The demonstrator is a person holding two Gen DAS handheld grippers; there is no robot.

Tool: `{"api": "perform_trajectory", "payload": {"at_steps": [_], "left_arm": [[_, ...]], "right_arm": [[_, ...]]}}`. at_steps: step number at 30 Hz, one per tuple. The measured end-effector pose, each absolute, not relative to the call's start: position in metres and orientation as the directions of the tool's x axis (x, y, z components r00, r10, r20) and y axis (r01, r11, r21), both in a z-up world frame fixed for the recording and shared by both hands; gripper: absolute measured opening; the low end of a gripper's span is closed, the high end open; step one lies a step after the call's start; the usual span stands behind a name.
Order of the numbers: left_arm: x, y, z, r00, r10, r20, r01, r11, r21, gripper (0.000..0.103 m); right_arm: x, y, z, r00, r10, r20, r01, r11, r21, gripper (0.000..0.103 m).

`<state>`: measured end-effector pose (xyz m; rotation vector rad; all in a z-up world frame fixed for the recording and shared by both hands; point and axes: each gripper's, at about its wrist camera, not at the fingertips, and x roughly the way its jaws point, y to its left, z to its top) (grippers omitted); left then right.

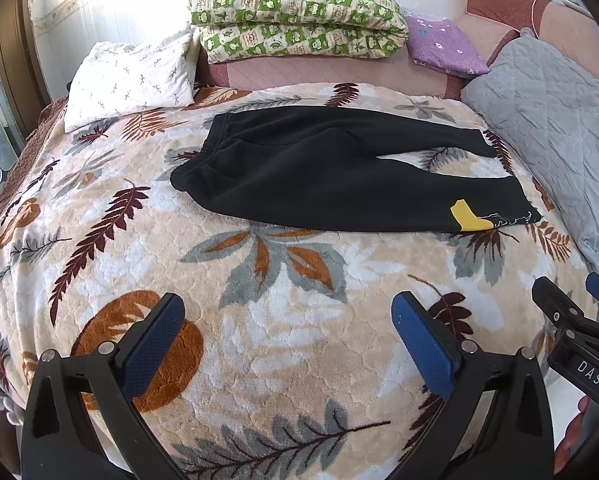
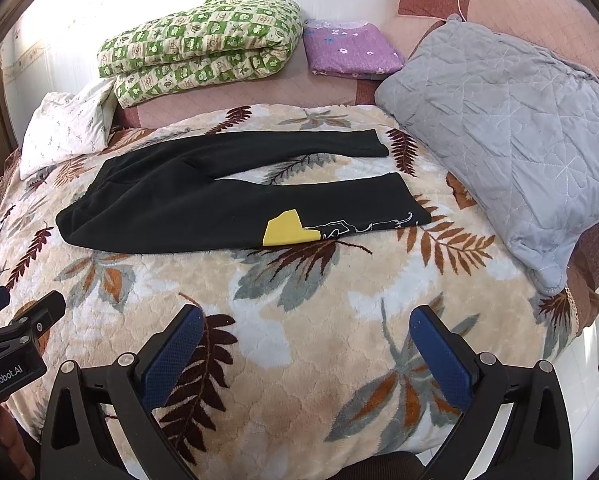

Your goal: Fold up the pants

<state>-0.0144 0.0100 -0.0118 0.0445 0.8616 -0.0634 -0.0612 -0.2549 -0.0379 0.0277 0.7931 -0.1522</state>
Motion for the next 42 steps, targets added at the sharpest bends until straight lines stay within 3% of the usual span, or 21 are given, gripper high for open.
{"api": "perform_trajectory", "payload": {"at_steps": [42], "left_arm": [[-0.009, 0.009, -0.018, 0.637, -0.035, -0.77, 0.067, 0.998, 0.01, 0.103]], "right_arm": [[-0.053, -0.259, -0.05, 0.66, -0.115, -0.742, 0.154, 0.988, -0.016, 0.103]]}}
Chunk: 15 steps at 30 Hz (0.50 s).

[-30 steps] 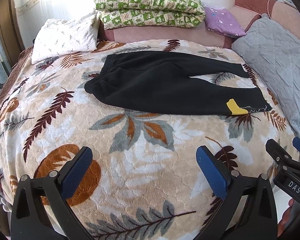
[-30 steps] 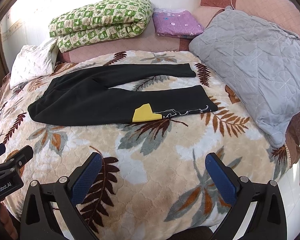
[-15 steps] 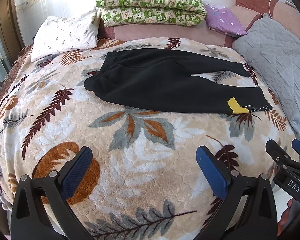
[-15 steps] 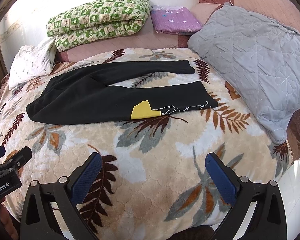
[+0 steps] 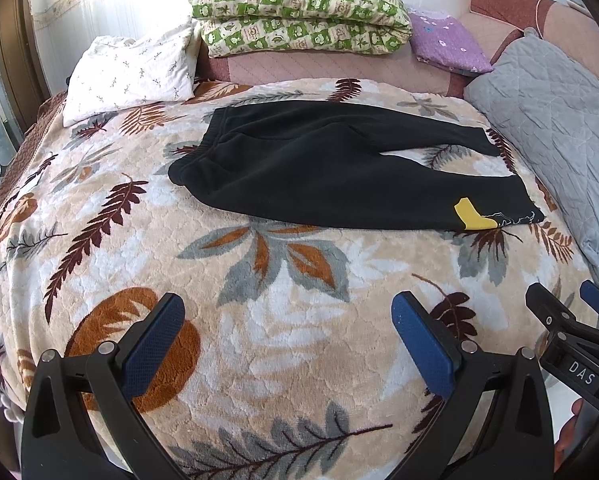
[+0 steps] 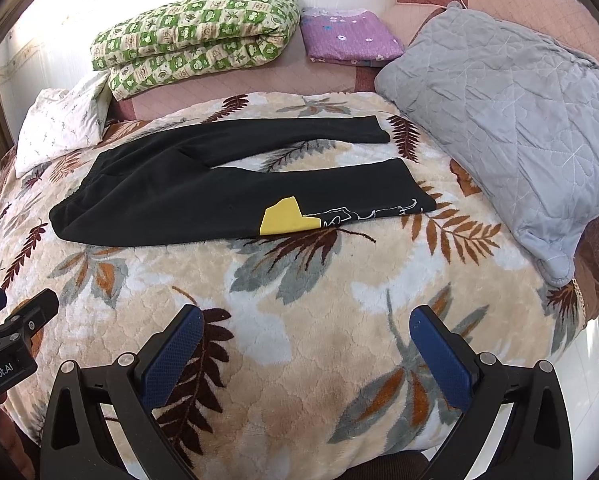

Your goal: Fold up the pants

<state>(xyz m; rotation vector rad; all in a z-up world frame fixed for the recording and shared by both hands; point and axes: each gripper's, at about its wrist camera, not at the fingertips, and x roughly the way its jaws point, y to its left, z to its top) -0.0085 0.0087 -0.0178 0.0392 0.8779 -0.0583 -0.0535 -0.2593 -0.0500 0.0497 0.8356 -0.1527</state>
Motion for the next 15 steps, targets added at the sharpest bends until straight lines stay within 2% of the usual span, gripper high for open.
{"api": "perform_trajectory", "payload": {"at_steps": [15], "left_arm": [[0.006, 0.008, -0.021, 0.632, -0.025, -0.775, 0.069, 0.997, 0.024, 0.103]], "right_arm": [[-0.039, -0.261, -0.053, 0.645, -0.108, -0.756, 0.146, 0.989, -0.017, 0.103]]}}
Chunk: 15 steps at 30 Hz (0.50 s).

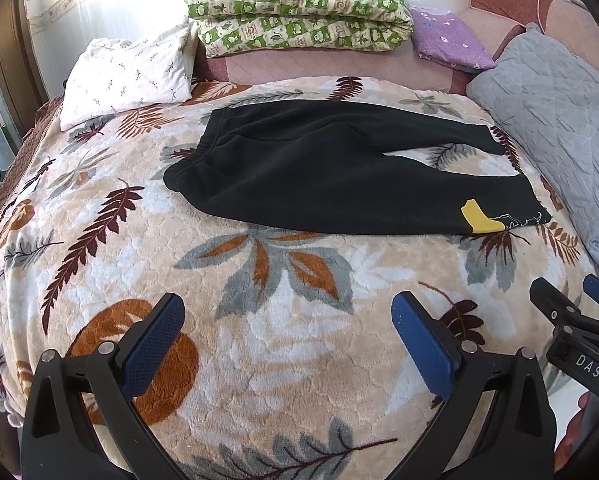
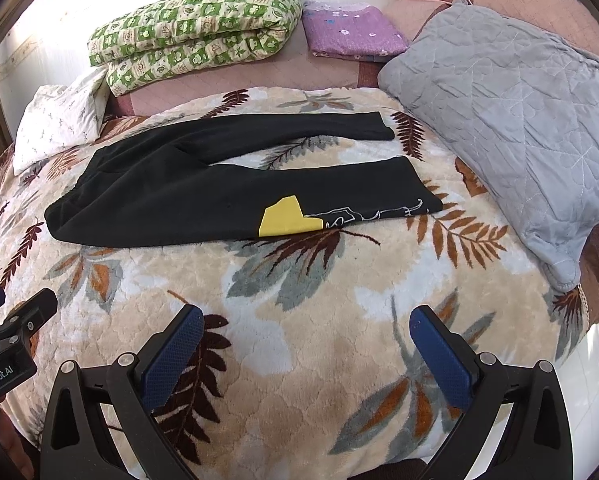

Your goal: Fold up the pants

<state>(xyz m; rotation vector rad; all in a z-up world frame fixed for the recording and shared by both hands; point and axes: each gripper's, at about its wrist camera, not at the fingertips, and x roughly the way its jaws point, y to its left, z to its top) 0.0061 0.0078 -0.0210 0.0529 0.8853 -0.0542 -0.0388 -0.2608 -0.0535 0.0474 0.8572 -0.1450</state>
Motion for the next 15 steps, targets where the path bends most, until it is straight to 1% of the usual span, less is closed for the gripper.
{"api": "perform_trajectory", "payload": {"at_steps": [10, 15], "left_arm": [[0.033, 0.007, -0.026, 0.613, -0.009, -0.79, 0.063, 0.997, 0.037, 0.103], [0.066, 0.014, -0.013, 0.565, -0.053, -0.823, 0.103, 0.995, 0.006, 0.103]], "right_arm": [[-0.013, -0.263, -0.049, 0.645, -0.085, -0.76, 0.122, 0.993, -0.007, 0.103], [0.01, -0.275, -0.043, 0.633, -0.024, -0.774, 0.089, 0.995, 0.043, 0.103]]}}
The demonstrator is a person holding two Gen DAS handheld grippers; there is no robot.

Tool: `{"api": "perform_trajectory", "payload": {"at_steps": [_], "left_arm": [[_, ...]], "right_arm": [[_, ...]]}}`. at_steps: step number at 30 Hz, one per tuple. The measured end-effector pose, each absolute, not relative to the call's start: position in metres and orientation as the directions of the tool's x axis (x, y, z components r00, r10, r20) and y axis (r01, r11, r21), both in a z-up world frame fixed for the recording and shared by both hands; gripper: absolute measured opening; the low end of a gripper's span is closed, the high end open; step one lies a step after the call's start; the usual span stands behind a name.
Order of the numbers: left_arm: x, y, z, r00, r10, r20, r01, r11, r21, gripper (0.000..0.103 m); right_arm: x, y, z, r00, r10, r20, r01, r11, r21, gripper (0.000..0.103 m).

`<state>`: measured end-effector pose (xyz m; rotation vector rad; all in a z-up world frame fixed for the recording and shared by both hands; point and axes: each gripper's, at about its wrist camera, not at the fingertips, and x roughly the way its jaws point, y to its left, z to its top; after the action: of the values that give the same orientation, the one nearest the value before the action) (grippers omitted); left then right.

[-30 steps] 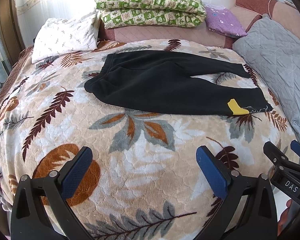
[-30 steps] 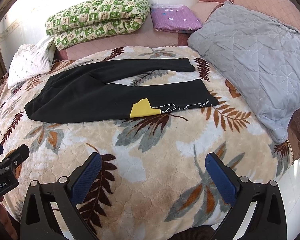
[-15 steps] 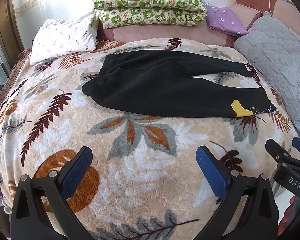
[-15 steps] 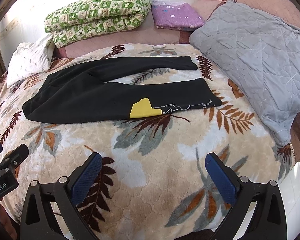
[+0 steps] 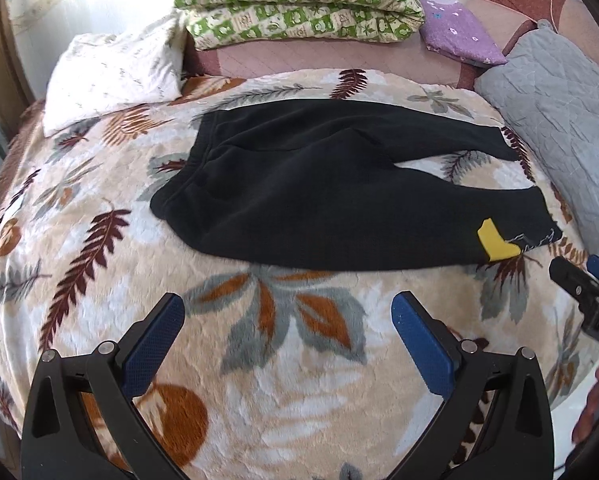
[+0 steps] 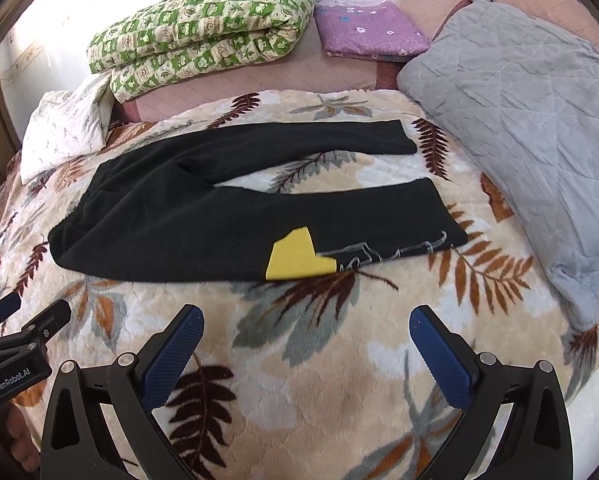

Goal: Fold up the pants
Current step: 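Lower both tools onto the pants waistband and close both grippers on it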

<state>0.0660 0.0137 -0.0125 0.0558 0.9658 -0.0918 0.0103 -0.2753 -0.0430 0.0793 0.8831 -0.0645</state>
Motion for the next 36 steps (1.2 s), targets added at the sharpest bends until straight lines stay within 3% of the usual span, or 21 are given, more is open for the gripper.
{"api": "perform_trajectory", "payload": {"at_steps": [5, 11, 19, 23, 30, 36], "left_arm": [[0.127, 0.031, 0.013, 0.495, -0.122, -0.86, 0.139, 0.988, -0.06, 0.103], [0.223, 0.062, 0.023, 0.434, -0.075, -0.898, 0.073, 0.996, -0.048, 0.103], [0.324, 0.11, -0.034, 0.221, -0.188, -0.957, -0.093, 0.973, -0.213, 0.103], [0.347, 0.121, -0.052, 0.207, -0.247, -0.947, -0.15, 0.948, -0.28, 0.103], [0.369, 0.111, -0.059, 0.18, -0.314, -0.932, -0.075, 0.94, -0.332, 0.103], [0.373, 0.105, -0.062, 0.142, -0.35, -0.926, -0.03, 0.933, -0.357, 0.103]], "right_arm": [[0.05, -0.31, -0.021, 0.643, 0.009, -0.766, 0.065, 0.996, 0.067, 0.103], [0.131, -0.376, -0.004, 0.625, 0.0, -0.781, 0.103, 0.991, 0.082, 0.102], [0.221, -0.43, -0.024, 0.58, -0.026, -0.814, 0.19, 0.976, 0.104, 0.101], [0.247, -0.438, -0.04, 0.561, -0.04, -0.827, 0.21, 0.973, 0.096, 0.101], [0.279, -0.449, -0.056, 0.545, -0.044, -0.837, 0.231, 0.968, 0.1, 0.101], [0.307, -0.468, -0.063, 0.524, 0.051, -0.85, 0.216, 0.958, 0.191, 0.101]]}}
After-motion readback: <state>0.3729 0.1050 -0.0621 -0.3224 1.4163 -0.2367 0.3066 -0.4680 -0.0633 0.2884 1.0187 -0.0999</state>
